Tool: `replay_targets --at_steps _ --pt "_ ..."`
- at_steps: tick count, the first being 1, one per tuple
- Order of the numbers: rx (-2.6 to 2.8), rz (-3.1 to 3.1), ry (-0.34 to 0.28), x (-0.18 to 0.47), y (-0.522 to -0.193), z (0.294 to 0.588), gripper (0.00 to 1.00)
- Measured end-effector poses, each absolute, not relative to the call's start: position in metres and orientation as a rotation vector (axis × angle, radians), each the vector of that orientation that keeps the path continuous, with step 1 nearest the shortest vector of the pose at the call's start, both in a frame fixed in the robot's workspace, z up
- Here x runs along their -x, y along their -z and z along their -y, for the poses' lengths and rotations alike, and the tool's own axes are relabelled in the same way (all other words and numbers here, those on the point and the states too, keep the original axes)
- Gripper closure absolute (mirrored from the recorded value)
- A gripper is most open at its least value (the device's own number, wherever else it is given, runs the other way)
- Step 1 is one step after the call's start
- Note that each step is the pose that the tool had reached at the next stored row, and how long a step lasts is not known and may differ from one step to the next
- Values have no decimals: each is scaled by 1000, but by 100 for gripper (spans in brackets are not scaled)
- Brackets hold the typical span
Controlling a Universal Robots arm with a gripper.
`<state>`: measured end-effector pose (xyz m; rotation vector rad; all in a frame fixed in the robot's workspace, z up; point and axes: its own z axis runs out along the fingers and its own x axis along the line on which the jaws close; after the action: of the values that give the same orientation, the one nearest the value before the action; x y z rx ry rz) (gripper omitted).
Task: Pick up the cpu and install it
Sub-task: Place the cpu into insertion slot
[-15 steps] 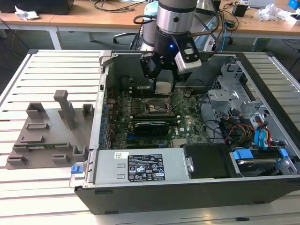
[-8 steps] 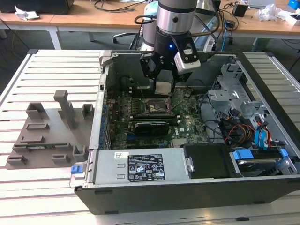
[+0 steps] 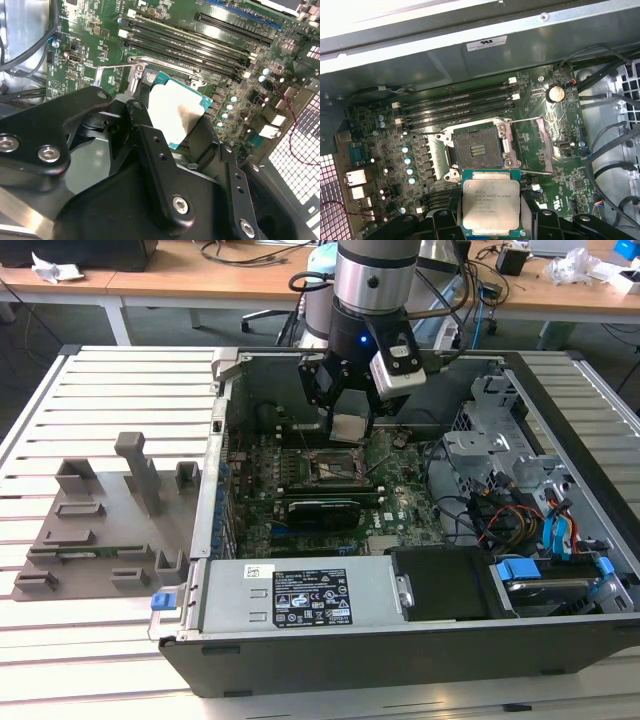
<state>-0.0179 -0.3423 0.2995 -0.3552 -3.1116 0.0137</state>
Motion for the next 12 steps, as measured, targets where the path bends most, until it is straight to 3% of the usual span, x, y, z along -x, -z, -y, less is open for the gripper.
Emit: replay_targets --at_steps 12 --pt "535 3085 -13 18 -299 342 45"
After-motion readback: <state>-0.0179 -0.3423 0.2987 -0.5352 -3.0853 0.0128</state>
